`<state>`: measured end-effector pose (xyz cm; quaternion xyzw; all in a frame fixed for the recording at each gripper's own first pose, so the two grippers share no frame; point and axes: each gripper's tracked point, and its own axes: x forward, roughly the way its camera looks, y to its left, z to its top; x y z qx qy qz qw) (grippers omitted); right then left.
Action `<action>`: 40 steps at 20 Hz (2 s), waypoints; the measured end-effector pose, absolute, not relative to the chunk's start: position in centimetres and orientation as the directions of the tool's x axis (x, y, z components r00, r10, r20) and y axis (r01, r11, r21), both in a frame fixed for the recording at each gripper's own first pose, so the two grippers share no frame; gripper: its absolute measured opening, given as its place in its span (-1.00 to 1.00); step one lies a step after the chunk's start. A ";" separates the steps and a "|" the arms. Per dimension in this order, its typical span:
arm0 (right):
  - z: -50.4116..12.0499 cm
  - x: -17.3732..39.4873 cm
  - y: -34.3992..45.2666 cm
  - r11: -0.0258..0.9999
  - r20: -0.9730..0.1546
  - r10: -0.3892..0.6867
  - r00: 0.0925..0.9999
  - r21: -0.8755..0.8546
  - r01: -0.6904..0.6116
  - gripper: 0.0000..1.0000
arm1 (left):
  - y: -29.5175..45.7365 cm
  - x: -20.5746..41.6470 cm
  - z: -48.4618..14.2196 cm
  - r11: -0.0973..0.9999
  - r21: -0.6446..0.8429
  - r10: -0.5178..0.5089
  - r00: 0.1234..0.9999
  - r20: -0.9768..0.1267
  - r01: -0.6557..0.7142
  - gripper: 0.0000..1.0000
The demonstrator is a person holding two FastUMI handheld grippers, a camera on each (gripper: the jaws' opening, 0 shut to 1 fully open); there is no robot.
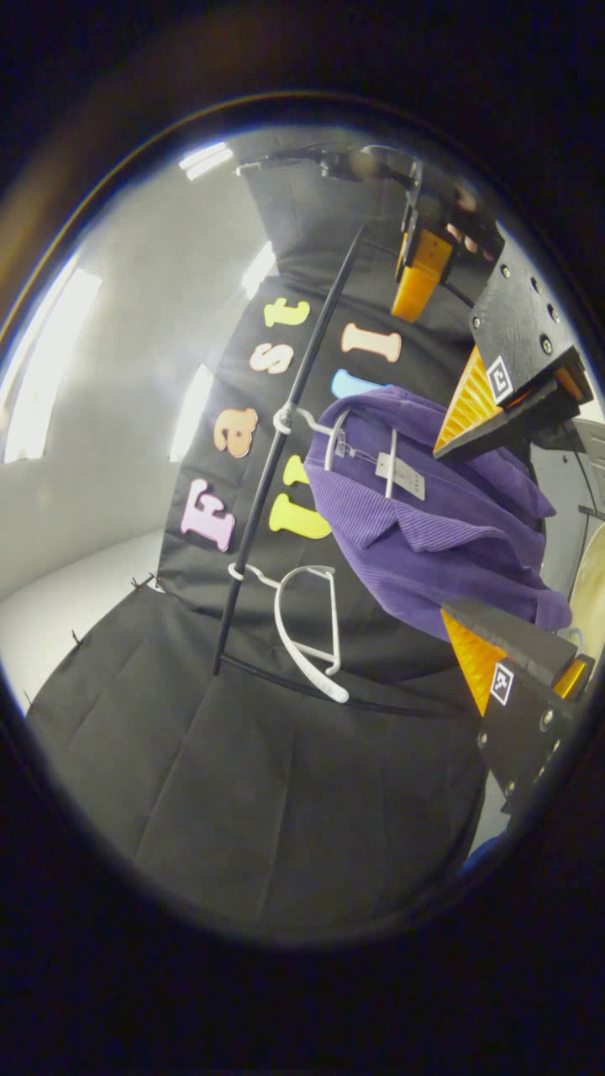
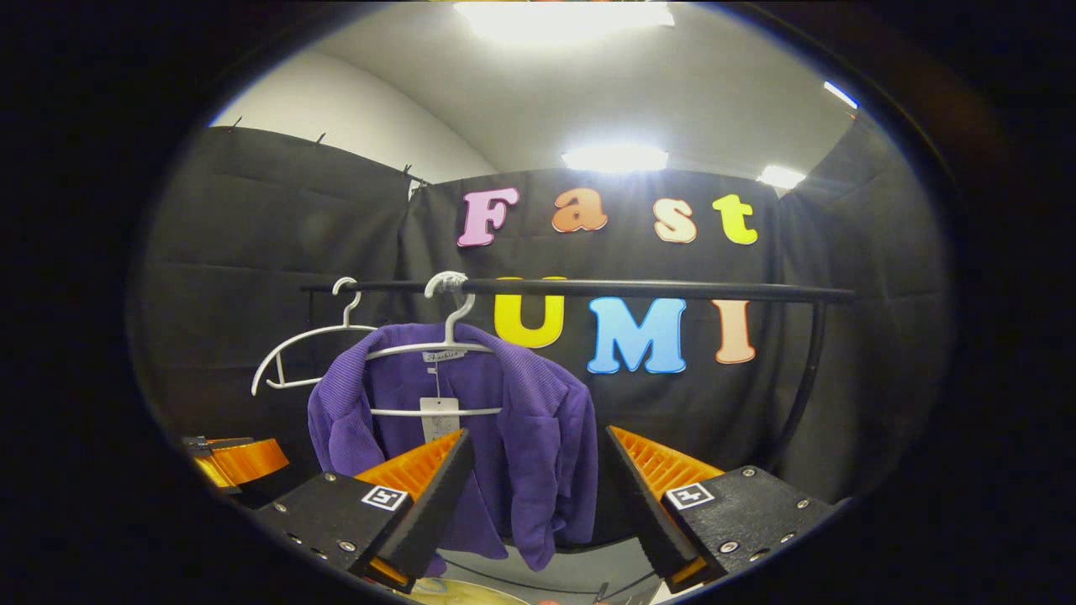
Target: Grasp the clothes on the hanger with both hands and then place them into the laundry hamper below.
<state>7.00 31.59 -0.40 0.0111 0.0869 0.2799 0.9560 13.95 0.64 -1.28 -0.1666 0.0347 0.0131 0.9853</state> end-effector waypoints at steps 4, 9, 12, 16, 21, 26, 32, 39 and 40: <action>-2.8 11.1 35.0 0.817 -0.195 0.576 0.794 0.113 -0.565 0.90 | 1.1 17.2 -0.9 0.956 -0.270 0.097 0.992 -0.080 -0.115 0.89; -6.5 15.2 38.1 0.795 -0.226 0.606 0.763 0.153 -0.586 0.90 | -0.1 21.1 -1.6 0.961 -0.219 0.149 0.983 -0.107 -0.169 0.89; -9.0 17.0 39.4 0.786 -0.242 0.618 0.748 0.194 -0.587 0.90 | -0.8 23.5 -2.4 0.970 -0.151 0.171 0.977 -0.130 -0.189 0.89; -11.0 20.1 40.0 0.798 -0.245 0.603 0.760 0.199 -0.569 0.90 | 0.6 26.3 -3.5 0.960 -0.031 0.270 0.949 -0.164 -0.278 0.89; -12.0 22.3 40.6 0.795 -0.226 0.606 0.763 0.160 -0.585 0.87 | 1.2 27.7 -4.2 0.933 0.050 0.360 0.917 -0.170 -0.357 0.89; -12.4 23.0 41.3 0.762 -0.219 0.647 0.731 0.153 -0.629 0.53 | 2.4 27.7 -4.7 0.911 0.113 0.410 0.895 -0.175 -0.396 0.53; -11.2 23.3 41.2 0.707 -0.167 0.707 0.687 0.196 -0.680 -0.73 | 1.7 27.7 -4.9 0.915 -0.011 0.394 0.901 -0.182 -0.403 -0.96; -11.3 22.7 41.5 0.600 -0.150 0.799 0.582 0.257 -0.758 -1.00 | 1.8 26.7 -3.2 0.926 -0.064 0.361 0.922 -0.140 -0.372 -0.87; -11.0 22.7 41.1 0.611 -0.139 0.791 0.596 0.238 -0.755 -1.00 | 1.6 26.4 -2.7 0.929 -0.073 0.353 0.926 -0.132 -0.364 -0.87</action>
